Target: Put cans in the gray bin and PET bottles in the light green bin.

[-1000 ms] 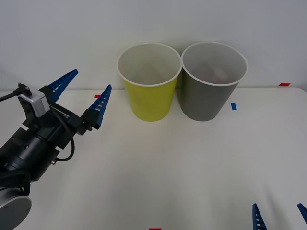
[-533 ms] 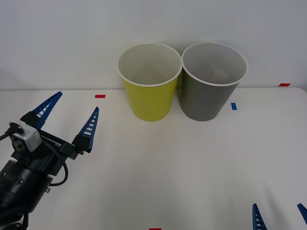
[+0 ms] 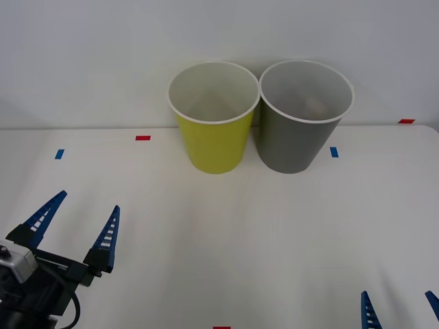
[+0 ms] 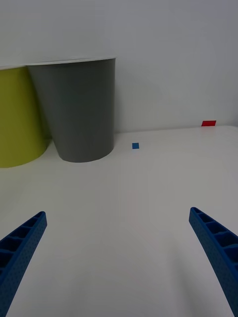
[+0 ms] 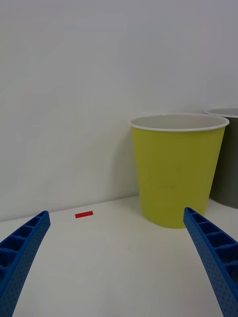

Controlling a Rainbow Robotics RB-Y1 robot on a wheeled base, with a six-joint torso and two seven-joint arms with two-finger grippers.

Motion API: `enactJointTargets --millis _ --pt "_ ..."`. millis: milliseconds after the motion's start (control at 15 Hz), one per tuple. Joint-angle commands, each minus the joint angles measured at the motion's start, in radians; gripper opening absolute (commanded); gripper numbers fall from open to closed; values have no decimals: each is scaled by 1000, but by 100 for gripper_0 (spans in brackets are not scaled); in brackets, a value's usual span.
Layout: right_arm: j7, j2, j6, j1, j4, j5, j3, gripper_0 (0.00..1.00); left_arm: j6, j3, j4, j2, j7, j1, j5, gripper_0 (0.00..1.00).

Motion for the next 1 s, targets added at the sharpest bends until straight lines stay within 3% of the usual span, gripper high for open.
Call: enactJointTargets --millis 67,467,667,1000 --pt "0 0 0 0 0 0 0 100 0 11 1 -36 -3 68 -35 91" --pt "0 0 0 0 0 0 0 100 -49 19 1 -50 -21 219 -81 91" --pt "0 0 0 0 0 0 0 100 -114 6 1 -53 -115 315 -61 90" --pt "0 0 0 0 0 0 0 100 -117 -9 5 -88 -130 405 -49 91"
